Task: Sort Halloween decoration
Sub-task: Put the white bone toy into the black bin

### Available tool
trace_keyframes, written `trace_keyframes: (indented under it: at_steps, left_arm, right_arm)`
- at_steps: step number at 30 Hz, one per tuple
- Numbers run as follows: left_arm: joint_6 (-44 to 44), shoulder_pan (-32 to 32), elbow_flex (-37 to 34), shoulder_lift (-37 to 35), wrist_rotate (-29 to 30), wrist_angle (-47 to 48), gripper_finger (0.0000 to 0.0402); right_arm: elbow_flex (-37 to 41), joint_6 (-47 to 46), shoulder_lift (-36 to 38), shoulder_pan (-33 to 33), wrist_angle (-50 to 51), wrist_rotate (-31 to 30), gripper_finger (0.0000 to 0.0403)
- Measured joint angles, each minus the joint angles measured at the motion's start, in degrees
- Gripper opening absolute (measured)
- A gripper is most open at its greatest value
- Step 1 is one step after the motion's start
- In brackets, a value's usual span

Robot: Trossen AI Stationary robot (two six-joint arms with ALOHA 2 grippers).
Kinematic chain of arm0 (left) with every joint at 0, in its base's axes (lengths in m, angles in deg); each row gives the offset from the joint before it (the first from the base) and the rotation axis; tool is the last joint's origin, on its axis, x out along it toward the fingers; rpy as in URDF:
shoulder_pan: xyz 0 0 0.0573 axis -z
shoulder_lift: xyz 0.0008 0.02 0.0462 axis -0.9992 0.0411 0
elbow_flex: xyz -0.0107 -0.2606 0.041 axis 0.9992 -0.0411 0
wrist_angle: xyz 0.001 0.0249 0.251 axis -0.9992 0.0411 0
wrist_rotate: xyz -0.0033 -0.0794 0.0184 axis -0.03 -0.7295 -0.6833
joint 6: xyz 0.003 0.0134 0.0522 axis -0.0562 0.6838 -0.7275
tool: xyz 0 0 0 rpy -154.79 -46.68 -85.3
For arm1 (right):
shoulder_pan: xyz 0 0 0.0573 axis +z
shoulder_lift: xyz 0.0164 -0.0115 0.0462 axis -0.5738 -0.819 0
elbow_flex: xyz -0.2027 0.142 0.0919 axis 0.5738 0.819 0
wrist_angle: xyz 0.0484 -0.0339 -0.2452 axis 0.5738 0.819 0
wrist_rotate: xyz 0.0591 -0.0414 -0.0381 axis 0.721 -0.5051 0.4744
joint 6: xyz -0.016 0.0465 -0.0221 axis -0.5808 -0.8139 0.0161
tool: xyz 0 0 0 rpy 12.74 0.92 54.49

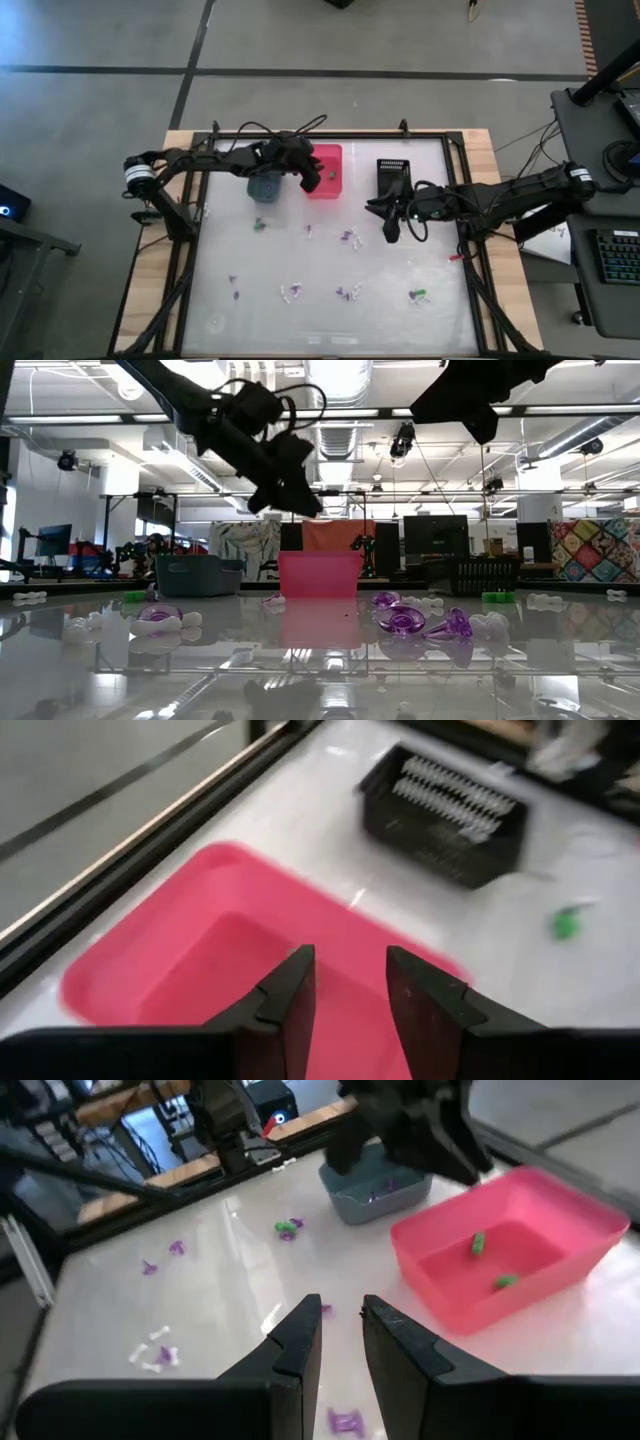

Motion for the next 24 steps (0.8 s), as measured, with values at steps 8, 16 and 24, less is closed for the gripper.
trace_keyframes:
  at_steps: [8, 16, 24]
  left_arm:
    - [-4.7, 3.9, -0.4, -7.7, -2.0, 0.0, 0.0095]
    - [-10.7, 9.5, -0.6, -14.2, -2.1, 1.2, 0.0088]
    - [-12.4, 10.9, -7.3, -21.8, -2.2, -1.1, 0.0088]
  right_arm:
    - [0.0, -16.0, -1.9, 0.1, 5.1, 4.7, 0.0068]
    - [0.0, -27.4, -8.8, 0.1, 12.2, 9.7, 0.0068]
    - [-3.3, -36.3, -12.5, 0.1, 26.5, 11.5, 0.0068]
